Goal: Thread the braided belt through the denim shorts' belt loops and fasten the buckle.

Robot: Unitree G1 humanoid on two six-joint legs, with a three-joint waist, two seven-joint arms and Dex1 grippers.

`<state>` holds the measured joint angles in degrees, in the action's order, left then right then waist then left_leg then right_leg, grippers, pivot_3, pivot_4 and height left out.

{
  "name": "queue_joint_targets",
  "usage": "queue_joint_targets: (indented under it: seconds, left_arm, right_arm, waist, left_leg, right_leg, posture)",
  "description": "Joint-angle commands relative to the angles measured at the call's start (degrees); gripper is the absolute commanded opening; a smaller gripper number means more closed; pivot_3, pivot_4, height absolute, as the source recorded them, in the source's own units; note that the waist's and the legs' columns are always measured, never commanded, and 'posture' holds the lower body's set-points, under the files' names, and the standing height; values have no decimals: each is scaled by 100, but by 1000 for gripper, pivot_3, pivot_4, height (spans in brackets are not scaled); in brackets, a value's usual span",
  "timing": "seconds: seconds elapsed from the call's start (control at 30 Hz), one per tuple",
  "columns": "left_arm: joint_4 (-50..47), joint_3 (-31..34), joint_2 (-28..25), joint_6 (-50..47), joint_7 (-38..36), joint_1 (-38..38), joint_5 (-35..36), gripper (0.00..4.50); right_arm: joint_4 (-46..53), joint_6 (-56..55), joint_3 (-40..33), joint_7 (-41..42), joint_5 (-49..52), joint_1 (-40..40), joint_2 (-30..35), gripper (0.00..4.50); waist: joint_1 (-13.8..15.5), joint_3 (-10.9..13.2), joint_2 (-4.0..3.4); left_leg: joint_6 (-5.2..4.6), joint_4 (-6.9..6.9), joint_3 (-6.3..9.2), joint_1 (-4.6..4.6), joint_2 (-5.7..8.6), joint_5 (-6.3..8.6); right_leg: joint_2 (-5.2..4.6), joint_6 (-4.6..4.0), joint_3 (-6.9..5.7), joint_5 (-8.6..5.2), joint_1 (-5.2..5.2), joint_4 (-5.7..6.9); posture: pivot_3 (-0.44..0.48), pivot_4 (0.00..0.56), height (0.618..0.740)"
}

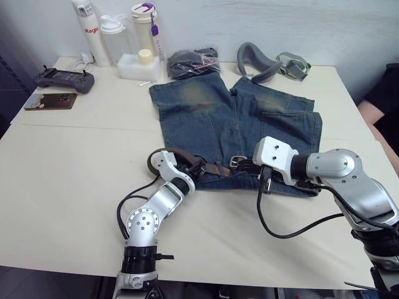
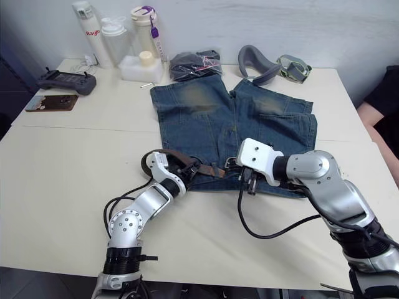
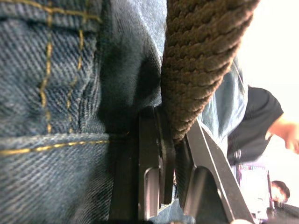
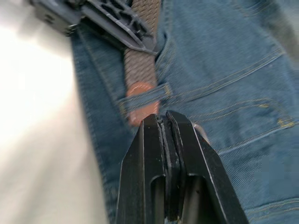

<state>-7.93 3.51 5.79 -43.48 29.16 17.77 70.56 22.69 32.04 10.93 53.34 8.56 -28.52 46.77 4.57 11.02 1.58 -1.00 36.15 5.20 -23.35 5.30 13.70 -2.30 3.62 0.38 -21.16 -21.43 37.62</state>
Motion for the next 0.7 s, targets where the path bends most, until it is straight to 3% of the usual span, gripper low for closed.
queue_joint_targets:
  seconds: [0.03, 0.07, 0.23, 0.5, 0.7]
  left_arm:
    - [-50, -40, -22, -453, -84, 118, 248, 871]
    - [-114, 16, -90, -566, -49, 87, 335, 1137]
    - [-389, 402, -253, -665, 384, -15, 700, 3401]
    - [-1204, 943, -482, -219, 1098, -159, 1473, 3401]
    - [-1301, 1002, -676, 146, 1187, -107, 1395, 3401]
  right_arm:
    - [35, -213, -11, -161, -156, 2, -93, 0]
    - [16, -233, 0, -201, -186, 0, -137, 0]
    - [-81, -305, 37, -285, -278, -24, -311, 0]
    - [-200, -393, 96, -305, -348, -44, -475, 0]
    - [-316, -473, 161, -311, -377, -134, -578, 0]
  waist:
    - [-2, 0, 0]
    - [-11, 0, 0]
    - [-59, 0, 0]
    - [-196, 0, 0]
    - [-162, 0, 0]
  left_leg:
    - [0, 0, 0, -1, 0, 0]
    - [0, 0, 0, -1, 0, 0]
    - [3, 0, -2, 3, -5, -1]
    - [13, -1, -2, 6, -14, -7]
    - [12, 2, -2, 6, -10, -6]
  right_leg:
    - [0, 0, 0, 0, -1, -1]
    - [0, 0, 0, 0, -1, -1]
    - [3, 0, 2, 0, -2, 6]
    - [12, 0, 2, 0, -6, 19]
    - [10, 0, 4, 0, -4, 18]
  posture:
    - [0, 150, 740]
    - [0, 150, 740]
    - [0, 150, 740]
    - [0, 150, 740]
    - [0, 150, 740]
